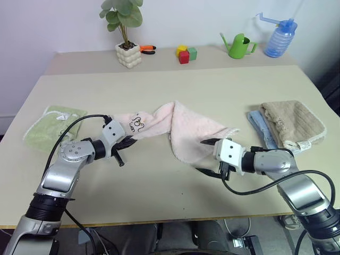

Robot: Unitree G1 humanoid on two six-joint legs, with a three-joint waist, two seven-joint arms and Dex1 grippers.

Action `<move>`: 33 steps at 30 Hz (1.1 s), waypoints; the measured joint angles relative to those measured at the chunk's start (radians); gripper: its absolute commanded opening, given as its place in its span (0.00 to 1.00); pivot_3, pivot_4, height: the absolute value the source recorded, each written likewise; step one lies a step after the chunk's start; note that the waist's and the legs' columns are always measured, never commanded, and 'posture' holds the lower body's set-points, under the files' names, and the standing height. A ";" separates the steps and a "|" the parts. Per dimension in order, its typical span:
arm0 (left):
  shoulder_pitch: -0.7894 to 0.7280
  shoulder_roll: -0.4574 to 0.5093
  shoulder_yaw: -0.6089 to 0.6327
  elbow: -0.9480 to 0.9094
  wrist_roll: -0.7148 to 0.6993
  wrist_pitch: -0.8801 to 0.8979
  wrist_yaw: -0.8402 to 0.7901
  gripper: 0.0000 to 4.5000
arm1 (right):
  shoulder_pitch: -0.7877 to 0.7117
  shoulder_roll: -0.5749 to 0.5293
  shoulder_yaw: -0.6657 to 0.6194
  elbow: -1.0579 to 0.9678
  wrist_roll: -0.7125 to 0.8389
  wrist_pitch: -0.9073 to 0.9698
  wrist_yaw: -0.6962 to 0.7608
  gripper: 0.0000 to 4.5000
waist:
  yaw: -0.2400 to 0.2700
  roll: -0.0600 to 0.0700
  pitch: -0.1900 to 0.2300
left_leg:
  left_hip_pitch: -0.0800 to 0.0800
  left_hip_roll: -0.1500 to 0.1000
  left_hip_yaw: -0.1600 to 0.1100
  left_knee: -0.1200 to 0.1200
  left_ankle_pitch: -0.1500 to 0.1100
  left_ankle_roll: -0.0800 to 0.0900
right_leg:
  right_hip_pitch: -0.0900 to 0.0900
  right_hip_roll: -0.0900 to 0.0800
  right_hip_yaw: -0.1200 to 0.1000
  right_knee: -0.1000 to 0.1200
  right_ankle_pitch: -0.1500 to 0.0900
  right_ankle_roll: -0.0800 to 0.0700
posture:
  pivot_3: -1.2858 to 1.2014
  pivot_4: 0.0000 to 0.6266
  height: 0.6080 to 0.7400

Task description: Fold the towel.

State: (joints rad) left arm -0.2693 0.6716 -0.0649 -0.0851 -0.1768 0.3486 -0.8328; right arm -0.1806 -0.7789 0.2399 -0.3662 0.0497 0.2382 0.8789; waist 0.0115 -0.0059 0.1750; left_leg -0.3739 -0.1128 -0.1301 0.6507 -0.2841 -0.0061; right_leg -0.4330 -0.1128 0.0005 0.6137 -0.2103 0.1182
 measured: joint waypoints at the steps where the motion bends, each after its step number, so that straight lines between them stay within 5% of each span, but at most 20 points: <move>1: 0.000 0.000 0.000 0.000 0.000 0.000 0.000 0.01 | -0.008 0.000 0.014 0.019 -0.032 -0.022 -0.008 1.00 | 0.000 0.000 0.000 | 0.000 0.000 0.000 0.000 0.000 0.000 | 0.000 0.000 0.000 0.000 0.000 0.000 | 0.52 0.24 0.94; 25: -0.009 -0.018 -0.002 0.004 0.013 -0.004 -0.001 0.01 | -0.149 0.154 0.080 0.252 -0.272 -0.272 -0.108 1.00 | -0.004 -0.001 0.000 | 0.001 0.001 0.000 0.000 0.002 -0.003 | 0.000 0.001 0.000 0.000 0.000 0.000 | 0.52 0.24 0.94; 33: -0.008 -0.028 -0.002 0.004 0.014 -0.005 0.000 0.00 | -0.147 0.171 0.079 0.271 -0.269 -0.280 -0.099 0.18 | -0.002 -0.001 0.000 | 0.001 0.000 0.000 0.000 0.002 -0.004 | 0.000 0.001 0.000 0.000 0.000 0.000 | 0.52 0.24 0.94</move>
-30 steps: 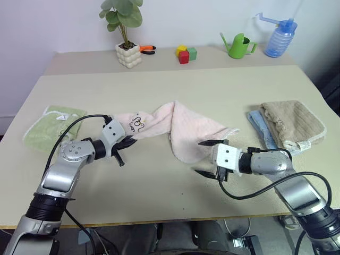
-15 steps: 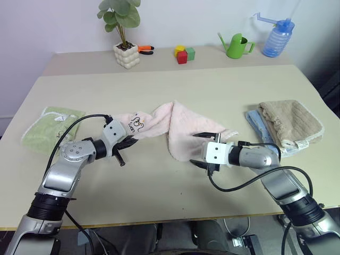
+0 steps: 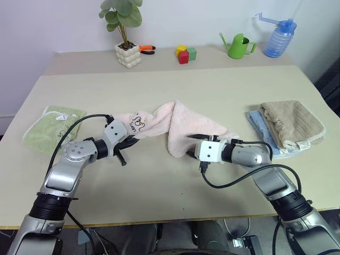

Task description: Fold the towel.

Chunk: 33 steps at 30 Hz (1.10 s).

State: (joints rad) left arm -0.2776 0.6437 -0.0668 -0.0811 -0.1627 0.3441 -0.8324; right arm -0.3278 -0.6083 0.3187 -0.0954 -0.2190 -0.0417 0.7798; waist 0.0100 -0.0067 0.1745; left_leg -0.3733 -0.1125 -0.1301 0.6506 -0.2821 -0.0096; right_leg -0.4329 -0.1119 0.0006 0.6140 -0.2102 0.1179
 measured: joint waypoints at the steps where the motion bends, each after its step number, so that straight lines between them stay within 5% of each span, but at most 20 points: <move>1: 0.000 0.000 0.000 0.000 0.000 0.000 0.000 0.00 | 0.004 -0.001 -0.001 -0.002 0.006 -0.005 0.008 0.06 | 0.000 0.000 0.000 | 0.000 0.000 0.000 0.000 0.000 0.000 | 0.000 0.000 0.000 0.000 0.000 0.000 | 0.52 0.24 0.94; 12: -0.023 -0.013 0.063 0.035 -0.013 -0.016 0.047 0.00 | -0.018 -0.031 -0.142 -0.064 0.168 0.060 0.065 0.01 | 0.001 0.000 0.000 | 0.000 0.000 0.000 0.000 0.000 0.001 | 0.000 0.000 0.000 0.000 0.000 0.000 | 0.52 0.24 0.94; 21: -0.523 -0.056 0.246 0.439 0.012 -0.227 0.368 0.00 | -0.397 -0.070 -0.288 0.286 0.121 -0.014 -0.129 0.01 | 0.001 -0.003 0.002 | -0.005 -0.001 -0.001 0.002 0.003 -0.005 | -0.004 0.000 -0.001 0.000 0.002 -0.001 | 0.52 0.24 0.94; 25: -0.700 0.015 0.318 0.566 0.024 -0.364 0.461 0.00 | -0.538 -0.098 -0.353 0.360 0.126 -0.080 -0.197 0.01 | -0.014 -0.002 0.000 | -0.009 0.000 0.000 -0.003 0.003 -0.005 | -0.010 -0.001 -0.001 0.000 0.002 -0.001 | 0.52 0.24 0.94; 28: -0.666 0.035 0.315 0.590 0.023 -0.401 0.425 0.00 | -0.526 -0.096 -0.358 0.344 0.168 -0.078 -0.174 0.01 | -0.027 -0.002 0.000 | -0.011 -0.001 0.001 -0.002 0.002 -0.003 | -0.011 -0.002 -0.002 -0.001 0.002 -0.001 | 0.52 0.24 0.94; 33: -0.381 0.076 0.317 0.488 -0.022 -0.356 0.274 0.00 | -0.320 -0.099 -0.355 0.198 0.286 -0.012 -0.034 0.01 | -0.034 -0.001 0.000 | -0.012 0.000 0.001 0.002 0.002 -0.003 | -0.012 -0.001 -0.002 0.001 0.002 -0.001 | 0.52 0.24 0.94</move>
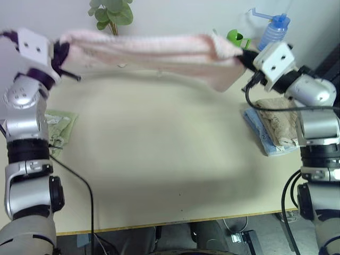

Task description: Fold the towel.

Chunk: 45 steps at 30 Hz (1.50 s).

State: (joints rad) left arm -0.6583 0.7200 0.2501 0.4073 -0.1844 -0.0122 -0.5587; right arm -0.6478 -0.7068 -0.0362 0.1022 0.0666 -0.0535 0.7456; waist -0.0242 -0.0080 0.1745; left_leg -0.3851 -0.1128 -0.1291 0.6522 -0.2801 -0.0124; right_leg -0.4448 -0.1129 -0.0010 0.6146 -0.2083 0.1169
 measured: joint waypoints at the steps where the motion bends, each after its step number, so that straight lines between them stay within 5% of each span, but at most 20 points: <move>1: 0.050 0.009 0.000 -0.031 -0.005 0.011 -0.023 0.00 | 0.036 -0.001 0.006 -0.022 0.013 0.007 0.020 0.01 | 0.001 0.000 0.000 | 0.000 0.000 0.000 0.001 0.000 0.000 | 0.000 0.000 0.000 0.000 0.000 0.000 | 0.52 0.24 0.94; 8: 0.473 0.035 0.017 -0.397 -0.096 0.181 -0.134 0.00 | 0.295 -0.025 0.092 -0.135 0.035 0.019 0.161 0.01 | 0.016 0.000 0.000 | 0.001 0.000 0.000 0.003 0.000 0.001 | 0.002 -0.001 0.001 0.001 0.000 0.000 | 0.52 0.24 0.94; 11: 0.538 0.029 0.021 -0.469 -0.113 0.234 -0.129 0.00 | 0.341 -0.051 0.121 -0.148 0.036 0.049 0.217 0.21 | 0.019 0.000 0.000 | 0.001 0.000 0.000 0.004 -0.003 0.005 | 0.003 0.000 0.000 0.002 0.000 0.000 | 0.52 0.24 0.94; 16: 0.551 0.018 0.022 -0.544 -0.133 0.286 -0.112 0.00 | 0.352 -0.066 0.139 -0.189 0.019 0.092 0.239 0.75 | 0.015 0.000 0.000 | 0.005 0.000 0.000 0.004 -0.003 0.005 | 0.005 0.000 0.001 0.003 0.000 0.000 | 0.52 0.24 0.94; 28: 0.521 -0.020 0.002 -0.557 -0.133 0.328 -0.108 0.00 | 0.416 -0.021 0.191 -0.461 -0.029 0.277 0.157 0.75 | 0.017 0.000 0.000 | 0.005 0.000 0.000 0.004 -0.003 0.004 | 0.005 0.000 0.001 0.002 0.000 0.000 | 0.52 0.24 0.94; 45: 0.457 -0.053 -0.072 -0.556 -0.130 0.348 -0.112 0.00 | 0.393 0.062 0.406 -0.594 -0.390 0.597 -0.052 0.75 | 0.018 0.000 0.000 | 0.004 0.000 0.000 0.005 -0.002 0.002 | 0.005 0.000 0.000 0.003 0.000 0.000 | 0.52 0.24 0.94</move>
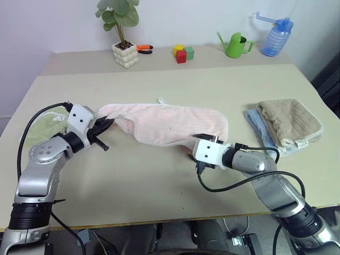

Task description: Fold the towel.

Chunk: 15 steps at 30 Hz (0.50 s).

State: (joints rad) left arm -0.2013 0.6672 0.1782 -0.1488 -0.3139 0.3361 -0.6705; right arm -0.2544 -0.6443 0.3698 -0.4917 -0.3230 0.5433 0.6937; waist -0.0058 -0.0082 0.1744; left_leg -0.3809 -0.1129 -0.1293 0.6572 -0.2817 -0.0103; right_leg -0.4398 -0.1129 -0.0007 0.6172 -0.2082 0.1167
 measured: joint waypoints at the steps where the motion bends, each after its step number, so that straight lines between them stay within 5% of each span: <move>1: -0.001 -0.001 -0.001 0.000 0.000 0.001 -0.001 0.00 | 0.008 -0.002 -0.003 -0.016 -0.020 0.030 -0.008 0.75 | 0.001 0.000 0.000 | 0.000 0.000 0.000 0.000 0.000 0.000 | 0.000 0.000 0.000 0.000 0.000 0.000 | 0.52 0.24 0.94; 15: -0.051 -0.032 -0.045 0.070 0.023 -0.020 -0.023 0.00 | 0.063 -0.045 -0.150 -0.097 -0.107 0.192 -0.064 0.75 | 0.018 0.000 0.000 | 0.000 0.000 0.000 0.002 0.000 0.000 | 0.001 0.000 -0.001 0.000 0.000 0.000 | 0.52 0.24 0.94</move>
State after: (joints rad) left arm -0.2522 0.6354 0.1329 -0.0785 -0.2910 0.3161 -0.6937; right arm -0.1912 -0.6892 0.2194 -0.5889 -0.4304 0.7351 0.6294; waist 0.0123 -0.0082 0.1743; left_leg -0.3809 -0.1127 -0.1291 0.6594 -0.2820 -0.0099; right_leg -0.4384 -0.1128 -0.0012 0.6170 -0.2082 0.1169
